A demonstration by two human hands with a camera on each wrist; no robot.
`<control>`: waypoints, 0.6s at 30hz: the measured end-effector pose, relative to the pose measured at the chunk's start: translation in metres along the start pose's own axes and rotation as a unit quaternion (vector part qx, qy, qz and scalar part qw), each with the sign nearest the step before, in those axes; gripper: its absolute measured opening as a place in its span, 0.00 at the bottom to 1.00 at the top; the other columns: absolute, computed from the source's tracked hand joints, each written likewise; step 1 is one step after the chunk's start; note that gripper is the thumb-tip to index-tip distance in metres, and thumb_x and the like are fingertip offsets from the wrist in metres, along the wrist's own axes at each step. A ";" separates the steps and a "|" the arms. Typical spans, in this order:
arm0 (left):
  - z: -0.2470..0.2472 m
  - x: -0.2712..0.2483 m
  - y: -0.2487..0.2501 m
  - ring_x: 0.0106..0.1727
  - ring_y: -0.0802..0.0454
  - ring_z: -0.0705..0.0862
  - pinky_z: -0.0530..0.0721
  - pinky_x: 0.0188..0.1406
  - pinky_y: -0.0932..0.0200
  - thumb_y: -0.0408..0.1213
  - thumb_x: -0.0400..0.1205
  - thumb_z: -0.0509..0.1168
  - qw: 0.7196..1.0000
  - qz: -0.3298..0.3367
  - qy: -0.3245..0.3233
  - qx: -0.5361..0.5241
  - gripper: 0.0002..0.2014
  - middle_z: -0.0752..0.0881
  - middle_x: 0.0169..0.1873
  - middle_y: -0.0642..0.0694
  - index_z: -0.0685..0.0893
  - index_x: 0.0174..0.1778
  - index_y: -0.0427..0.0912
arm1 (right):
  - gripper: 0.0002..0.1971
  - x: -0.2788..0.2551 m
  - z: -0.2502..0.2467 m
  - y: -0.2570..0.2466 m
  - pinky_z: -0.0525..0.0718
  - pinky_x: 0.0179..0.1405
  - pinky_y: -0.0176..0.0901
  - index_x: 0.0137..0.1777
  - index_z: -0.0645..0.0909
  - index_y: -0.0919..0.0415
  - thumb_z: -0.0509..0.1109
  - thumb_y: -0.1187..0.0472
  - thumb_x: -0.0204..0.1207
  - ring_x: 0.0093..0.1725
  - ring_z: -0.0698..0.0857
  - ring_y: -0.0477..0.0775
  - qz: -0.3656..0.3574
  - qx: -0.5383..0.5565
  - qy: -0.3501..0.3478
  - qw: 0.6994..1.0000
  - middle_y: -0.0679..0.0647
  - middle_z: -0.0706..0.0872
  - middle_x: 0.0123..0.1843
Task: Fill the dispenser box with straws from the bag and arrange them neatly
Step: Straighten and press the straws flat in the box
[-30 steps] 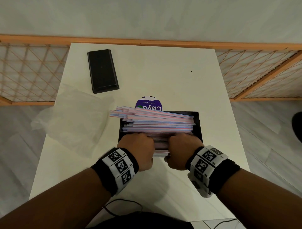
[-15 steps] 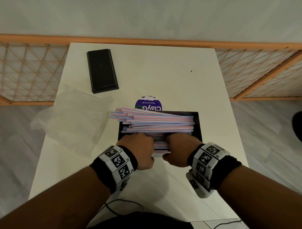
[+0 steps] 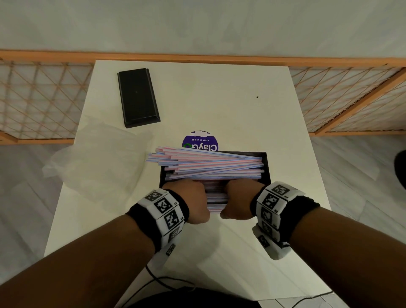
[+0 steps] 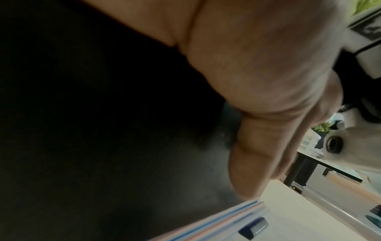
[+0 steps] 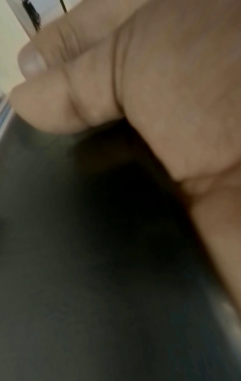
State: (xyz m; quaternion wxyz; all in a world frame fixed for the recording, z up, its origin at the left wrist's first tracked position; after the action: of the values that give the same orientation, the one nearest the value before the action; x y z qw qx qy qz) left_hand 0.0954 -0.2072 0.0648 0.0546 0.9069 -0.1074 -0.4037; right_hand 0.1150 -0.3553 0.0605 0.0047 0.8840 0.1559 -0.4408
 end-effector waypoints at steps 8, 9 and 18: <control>0.002 -0.031 0.001 0.52 0.44 0.87 0.86 0.51 0.52 0.51 0.78 0.66 0.976 0.053 0.203 0.052 0.13 0.87 0.49 0.50 0.82 0.54 0.50 | 0.20 -0.033 -0.001 -0.001 0.85 0.57 0.49 0.57 0.81 0.50 0.67 0.39 0.71 0.57 0.86 0.57 -0.033 -0.056 0.112 0.992 0.49 0.87 0.56; 0.001 -0.037 0.000 0.51 0.44 0.87 0.86 0.50 0.51 0.51 0.77 0.67 0.967 0.071 0.242 0.048 0.13 0.87 0.48 0.50 0.83 0.53 0.49 | 0.21 -0.042 -0.002 -0.001 0.83 0.58 0.49 0.58 0.81 0.49 0.67 0.38 0.71 0.58 0.86 0.57 -0.040 -0.063 0.144 0.987 0.48 0.86 0.57; 0.018 -0.025 -0.008 0.62 0.45 0.79 0.80 0.60 0.47 0.53 0.71 0.72 0.962 0.104 0.244 0.063 0.27 0.81 0.59 0.49 0.78 0.64 0.47 | 0.34 -0.029 0.011 -0.003 0.74 0.72 0.53 0.73 0.73 0.45 0.70 0.35 0.67 0.70 0.76 0.57 -0.064 -0.018 0.157 0.985 0.45 0.78 0.71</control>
State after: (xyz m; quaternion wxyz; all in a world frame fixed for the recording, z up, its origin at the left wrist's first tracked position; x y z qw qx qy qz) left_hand 0.0671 -0.1942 0.0691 0.0638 0.9634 -0.2097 -0.1542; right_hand 0.0894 -0.3616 0.0766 -0.0319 0.9303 0.2188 -0.2927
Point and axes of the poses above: each hand's wrist, its own x-axis towards the middle knuckle, its own z-axis out of the palm, y = z × x, the point moved 1 cm from there along x, towards the middle knuckle
